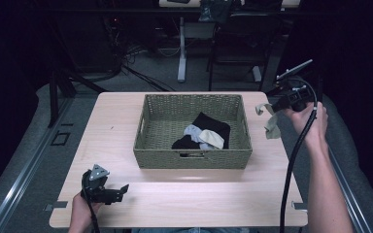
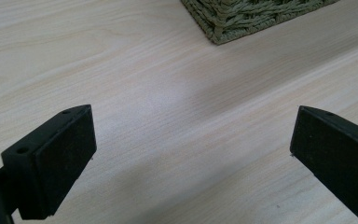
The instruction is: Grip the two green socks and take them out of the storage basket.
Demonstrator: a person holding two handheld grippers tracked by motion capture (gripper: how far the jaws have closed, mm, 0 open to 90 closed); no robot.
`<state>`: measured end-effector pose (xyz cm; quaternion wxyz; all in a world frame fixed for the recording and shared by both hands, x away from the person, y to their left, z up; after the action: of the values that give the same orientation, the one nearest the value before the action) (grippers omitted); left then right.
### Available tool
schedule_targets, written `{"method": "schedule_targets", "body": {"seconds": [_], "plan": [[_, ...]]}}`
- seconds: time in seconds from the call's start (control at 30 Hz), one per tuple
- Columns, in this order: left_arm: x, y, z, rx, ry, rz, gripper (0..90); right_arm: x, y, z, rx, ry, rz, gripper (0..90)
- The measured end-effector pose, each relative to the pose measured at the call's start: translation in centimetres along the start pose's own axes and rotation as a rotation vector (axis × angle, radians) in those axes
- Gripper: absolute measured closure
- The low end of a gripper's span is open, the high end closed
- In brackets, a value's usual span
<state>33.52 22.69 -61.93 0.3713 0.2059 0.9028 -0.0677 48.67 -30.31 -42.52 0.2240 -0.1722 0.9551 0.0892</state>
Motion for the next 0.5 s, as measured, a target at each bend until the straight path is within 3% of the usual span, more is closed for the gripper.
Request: {"method": "schedule_targets", "body": {"seconds": [0.23,0.5], "plan": [[0.0,0.0,0.0,0.001,0.0,-0.001,0.3,2.5,-1.3,4.4,-0.005,0.069,0.039,89.8],[0.0,0.0,0.0,0.0,0.0,0.002,0.3,4.8,-1.7,9.7,-0.027,0.143,0.065,89.7]]}}
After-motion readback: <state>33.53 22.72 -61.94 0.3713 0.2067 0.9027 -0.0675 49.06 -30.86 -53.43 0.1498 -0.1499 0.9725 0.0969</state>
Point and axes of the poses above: each handheld gripper's, and its own axes: z roughly forward along the jaws, x roughly out of its underside, y roughly to its left, the point moved 8 cm from there along z, roughly forward along the jaws, and after that the axes turned 6 degrees about -x, right-handed, at the moved point
